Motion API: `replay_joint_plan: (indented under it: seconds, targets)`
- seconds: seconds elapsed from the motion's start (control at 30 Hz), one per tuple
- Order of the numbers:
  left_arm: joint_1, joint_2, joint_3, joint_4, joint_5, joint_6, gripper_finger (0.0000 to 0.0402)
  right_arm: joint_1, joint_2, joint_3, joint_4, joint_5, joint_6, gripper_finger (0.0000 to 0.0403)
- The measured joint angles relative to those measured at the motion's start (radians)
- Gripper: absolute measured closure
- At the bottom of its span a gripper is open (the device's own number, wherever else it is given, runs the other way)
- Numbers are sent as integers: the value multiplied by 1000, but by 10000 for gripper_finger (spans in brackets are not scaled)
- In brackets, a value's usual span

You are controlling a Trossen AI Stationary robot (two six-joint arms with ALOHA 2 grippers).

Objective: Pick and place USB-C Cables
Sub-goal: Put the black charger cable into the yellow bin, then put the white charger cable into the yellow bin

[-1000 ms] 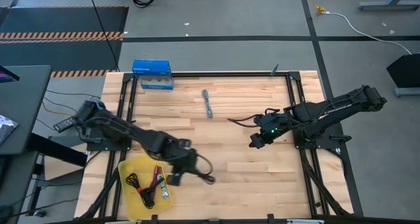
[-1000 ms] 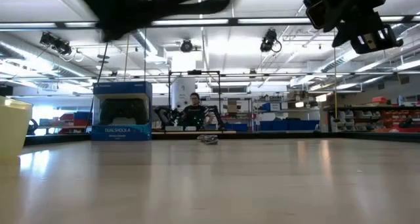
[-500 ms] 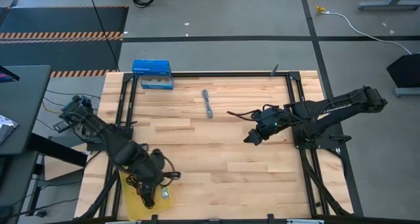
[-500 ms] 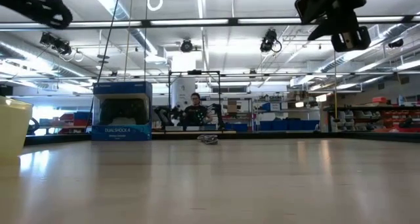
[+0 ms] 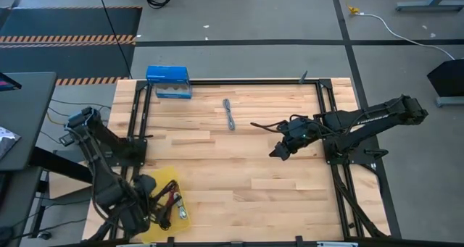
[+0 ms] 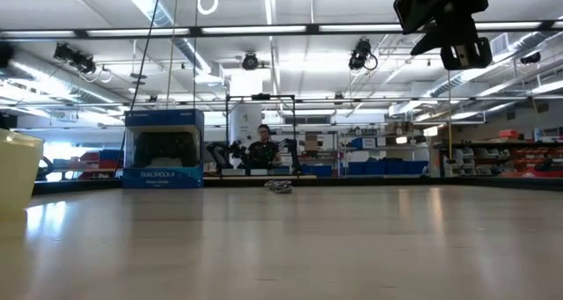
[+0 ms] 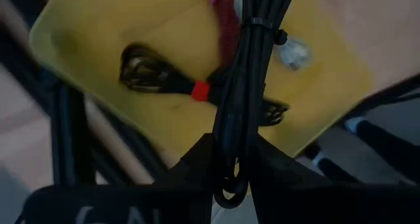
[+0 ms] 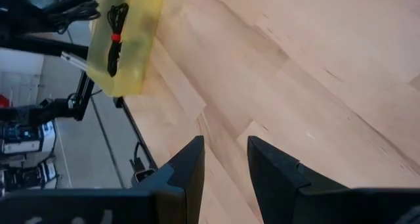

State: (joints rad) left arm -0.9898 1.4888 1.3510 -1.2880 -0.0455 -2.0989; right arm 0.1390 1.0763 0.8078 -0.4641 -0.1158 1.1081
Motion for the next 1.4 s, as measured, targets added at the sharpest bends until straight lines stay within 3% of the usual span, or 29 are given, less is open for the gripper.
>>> replay_joint_plan:
  seconds: [0.47, 0.8, 1.4]
  targets:
    - [-2, 116, 0, 7, 43, -19, 323, -11, 0, 0, -1, -137, -55, 281]
    - [-4, 116, 0, -101, 101, -50, 316, -11, 0, 0, -1, -148, -54, 281]
    - [39, 115, 0, -132, 70, -25, 179, -11, 0, 0, 1, -145, -27, 281]
